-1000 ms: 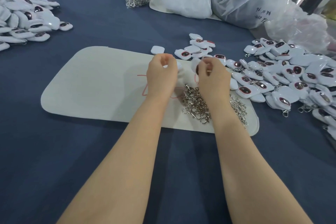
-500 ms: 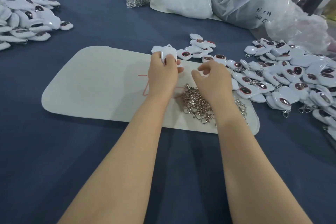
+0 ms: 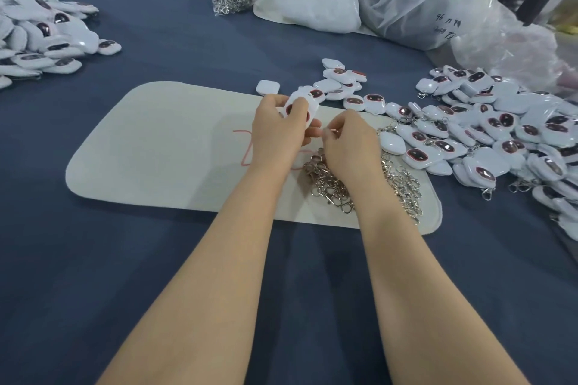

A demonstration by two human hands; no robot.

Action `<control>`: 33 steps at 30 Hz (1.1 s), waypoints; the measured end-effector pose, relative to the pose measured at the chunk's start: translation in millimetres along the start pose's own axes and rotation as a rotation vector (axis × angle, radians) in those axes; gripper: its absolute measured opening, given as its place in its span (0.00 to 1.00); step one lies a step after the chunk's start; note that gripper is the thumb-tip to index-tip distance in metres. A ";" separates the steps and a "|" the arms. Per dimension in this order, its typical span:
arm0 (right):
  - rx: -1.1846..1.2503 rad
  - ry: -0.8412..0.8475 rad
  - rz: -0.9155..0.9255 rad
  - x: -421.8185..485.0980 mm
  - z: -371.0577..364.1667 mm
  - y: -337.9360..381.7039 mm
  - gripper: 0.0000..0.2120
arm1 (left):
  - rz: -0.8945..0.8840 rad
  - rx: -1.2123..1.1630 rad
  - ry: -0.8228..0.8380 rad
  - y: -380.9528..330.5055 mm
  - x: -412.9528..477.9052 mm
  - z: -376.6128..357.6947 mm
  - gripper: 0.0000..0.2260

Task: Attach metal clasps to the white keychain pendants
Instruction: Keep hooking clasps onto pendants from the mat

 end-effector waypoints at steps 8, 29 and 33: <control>0.726 -0.082 -0.062 0.9 6.4 3.9 0.12 | -0.096 0.092 0.001 1.3 1.4 0.6 0.12; 0.644 -0.033 0.083 -0.8 2.5 11.2 0.07 | -0.162 0.322 0.055 -0.6 -0.2 -2.6 0.05; 0.584 -0.055 0.125 -1.0 1.5 11.7 0.09 | -0.183 0.342 0.044 -0.5 -0.3 -2.3 0.04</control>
Point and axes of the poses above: each hand's wrist, its own x-axis towards the middle knuckle, its own z-axis out of the back of the hand, y = z × x, the point moved 2 cm from there along x, towards the middle knuckle, and after that the axes turned 6 degrees about x, right-handed, at the moved point
